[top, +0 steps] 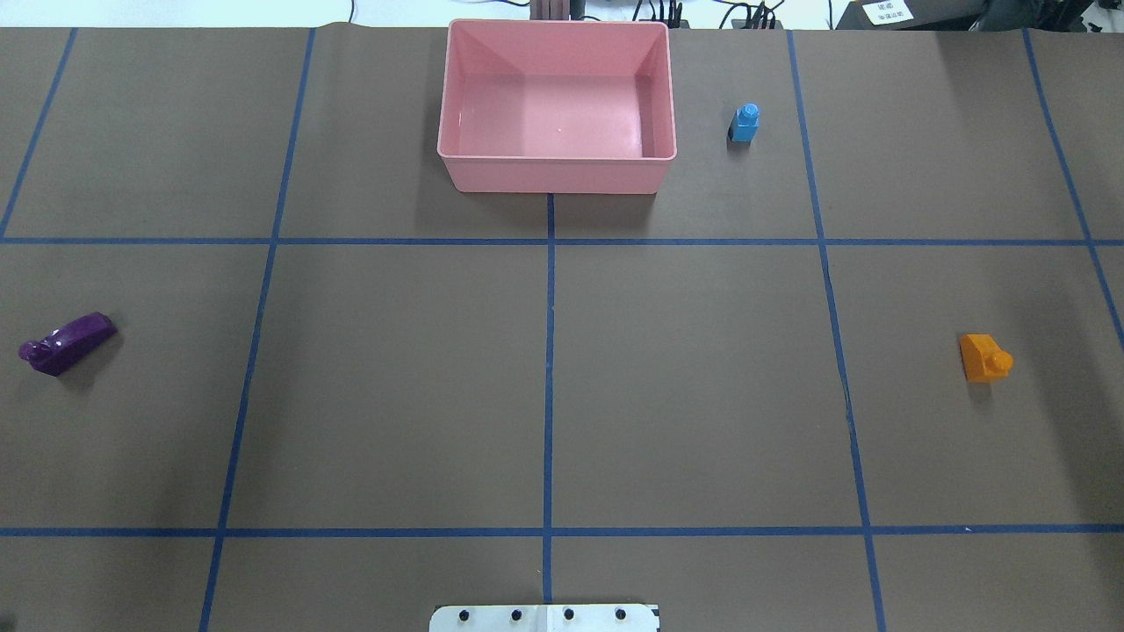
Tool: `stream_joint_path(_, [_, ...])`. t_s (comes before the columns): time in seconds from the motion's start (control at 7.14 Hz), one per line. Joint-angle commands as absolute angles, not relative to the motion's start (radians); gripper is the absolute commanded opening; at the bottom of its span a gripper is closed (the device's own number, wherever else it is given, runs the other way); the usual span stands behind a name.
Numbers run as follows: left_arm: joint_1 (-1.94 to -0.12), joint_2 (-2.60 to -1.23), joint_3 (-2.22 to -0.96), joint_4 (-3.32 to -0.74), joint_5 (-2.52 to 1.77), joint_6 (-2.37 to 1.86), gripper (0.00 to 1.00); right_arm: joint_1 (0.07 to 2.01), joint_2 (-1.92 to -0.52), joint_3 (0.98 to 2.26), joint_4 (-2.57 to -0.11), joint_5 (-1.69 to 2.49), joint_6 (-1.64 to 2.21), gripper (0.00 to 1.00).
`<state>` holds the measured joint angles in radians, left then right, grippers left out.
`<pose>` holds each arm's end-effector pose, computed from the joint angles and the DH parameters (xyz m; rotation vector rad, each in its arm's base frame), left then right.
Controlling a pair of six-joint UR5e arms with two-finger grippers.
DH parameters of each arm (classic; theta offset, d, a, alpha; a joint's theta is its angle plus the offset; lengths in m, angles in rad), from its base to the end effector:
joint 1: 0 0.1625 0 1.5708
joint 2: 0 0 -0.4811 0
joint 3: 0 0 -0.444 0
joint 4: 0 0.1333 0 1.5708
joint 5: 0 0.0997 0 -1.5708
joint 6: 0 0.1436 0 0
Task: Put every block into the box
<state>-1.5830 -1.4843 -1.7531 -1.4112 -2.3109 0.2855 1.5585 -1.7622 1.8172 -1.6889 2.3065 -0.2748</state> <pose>-0.0425 -0.4927 0.7115 0.0497 0.7425 0.2370 0.0315 -0.4450 0.7229 0.0366 -0.7390 -0.2507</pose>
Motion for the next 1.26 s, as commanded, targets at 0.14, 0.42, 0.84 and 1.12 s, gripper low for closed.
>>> stream_joint_path(0.14, [-1.582, -1.480, -1.799, -1.414, -2.310, 0.287, 1.00, 1.557, -1.758, 1.818, -1.687, 2.309, -0.275, 1.00])
stream_joint_path(0.42, [-1.577, -1.482, -1.790, -1.420, -2.310, 0.285, 1.00, 1.540, -1.721, 1.815, -1.686, 2.376, -0.255, 1.00])
stream_joint_path(0.84, [-1.574, -1.482, -1.787, -1.422, -2.318, 0.282, 1.00, 1.352, -1.652, 1.803, -1.471, 2.405, 0.142, 1.00])
stream_joint_path(1.12, [-1.571, -1.482, -1.787, -1.422, -2.322, 0.282, 1.00, 1.141, -1.655, 1.784, -1.215, 2.268, 0.540, 1.00])
